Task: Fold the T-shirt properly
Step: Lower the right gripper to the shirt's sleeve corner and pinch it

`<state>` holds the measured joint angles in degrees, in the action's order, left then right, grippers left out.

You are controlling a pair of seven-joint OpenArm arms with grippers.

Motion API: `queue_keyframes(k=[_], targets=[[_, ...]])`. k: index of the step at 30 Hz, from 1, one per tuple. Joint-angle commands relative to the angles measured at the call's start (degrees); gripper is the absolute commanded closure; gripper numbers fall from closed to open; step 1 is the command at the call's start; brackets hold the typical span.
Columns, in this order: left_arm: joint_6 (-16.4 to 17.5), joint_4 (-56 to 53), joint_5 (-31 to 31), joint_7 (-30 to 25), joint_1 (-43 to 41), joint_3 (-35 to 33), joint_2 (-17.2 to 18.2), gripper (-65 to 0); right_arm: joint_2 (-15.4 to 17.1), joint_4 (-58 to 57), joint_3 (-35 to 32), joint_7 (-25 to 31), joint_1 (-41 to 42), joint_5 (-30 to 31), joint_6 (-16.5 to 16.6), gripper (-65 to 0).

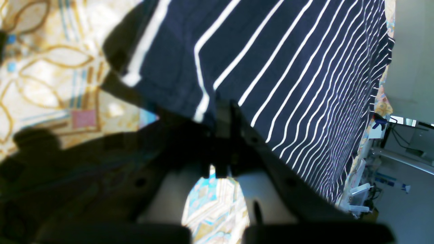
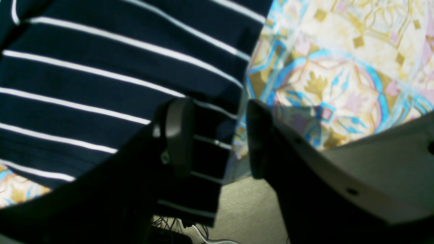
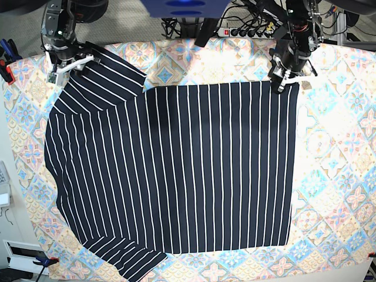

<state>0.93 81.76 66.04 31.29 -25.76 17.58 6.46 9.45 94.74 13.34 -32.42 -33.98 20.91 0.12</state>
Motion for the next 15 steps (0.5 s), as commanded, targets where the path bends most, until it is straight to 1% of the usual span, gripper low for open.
queue_keyframes(k=[1,6,13,15], targets=[[-1.1,0.4,-1.0,-0.4,-0.4,0.2,0.4,0.0,0.6,0.4,0.2,1.0,-0.2,-0.1,-0.2,-24.8],[-1.1,0.3,-1.1,-0.4,0.2,0.2,0.4,0.0,0.4,-2.5,-0.2,1.0,-0.1,-0.1,0.0,-24.5],[-1.1,0.3,-1.1,-0.4,0.3,0.0,0.4,0.0,0.4,-2.9,-0.3,0.9,2.3,0.0,0.1,-24.1],[-1.1,0.3,-1.1,-0.4,0.3,0.0,0.4,0.0,0.4,-2.9,-0.6,0.9,2.3,0.0,0.2,-21.5]])
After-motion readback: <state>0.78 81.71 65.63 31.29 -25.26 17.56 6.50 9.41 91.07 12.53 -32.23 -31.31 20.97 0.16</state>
